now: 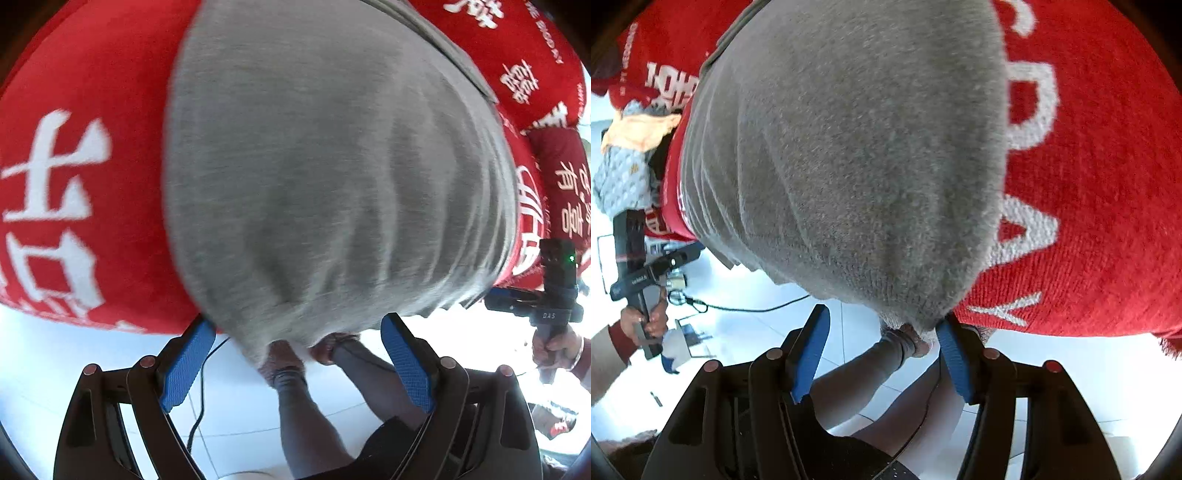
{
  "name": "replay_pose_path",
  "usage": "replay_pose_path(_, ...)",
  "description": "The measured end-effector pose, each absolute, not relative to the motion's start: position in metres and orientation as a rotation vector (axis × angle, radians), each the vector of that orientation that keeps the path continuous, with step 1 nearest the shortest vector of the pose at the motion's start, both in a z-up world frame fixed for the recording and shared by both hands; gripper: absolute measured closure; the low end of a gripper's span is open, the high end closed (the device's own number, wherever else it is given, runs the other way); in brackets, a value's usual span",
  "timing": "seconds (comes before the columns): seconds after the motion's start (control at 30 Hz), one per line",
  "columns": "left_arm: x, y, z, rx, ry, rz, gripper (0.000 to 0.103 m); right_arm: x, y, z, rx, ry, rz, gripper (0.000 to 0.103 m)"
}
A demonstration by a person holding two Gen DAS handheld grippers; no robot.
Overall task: Fold small clothes
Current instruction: 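Grasp the sweatshirt hem with the left tool while the right tool grasps it too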
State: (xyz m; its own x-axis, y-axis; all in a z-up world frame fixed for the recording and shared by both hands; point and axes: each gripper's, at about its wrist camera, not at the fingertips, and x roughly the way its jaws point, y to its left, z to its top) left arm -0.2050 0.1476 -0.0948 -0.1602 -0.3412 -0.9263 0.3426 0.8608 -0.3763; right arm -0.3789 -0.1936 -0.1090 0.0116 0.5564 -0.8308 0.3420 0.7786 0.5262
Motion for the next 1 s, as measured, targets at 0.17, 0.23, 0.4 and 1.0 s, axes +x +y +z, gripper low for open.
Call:
replay_pose_path(0.17,-0.204,0.142,-0.086,-0.084,1.620,-0.638,0.011,-0.383,-0.205,-0.096,0.819,1.518,0.208,0.039)
replay_pose_path(0.23,-0.202,0.143,-0.086,-0.081,1.611,-0.635,0.011,-0.385,-0.213,-0.097,0.809,1.504,0.171,0.039)
replay_pose_path(0.4,-0.201,0.139,-0.093,-0.019,1.618,-0.631,0.011,-0.386,-0.208,-0.111,0.856,1.530,0.229,0.039)
replay_pose_path(1.0,-0.200,0.141,-0.062,-0.165,1.634,-0.760,0.093,-0.401,-0.224,-0.082,1.262,1.342,0.162,0.094)
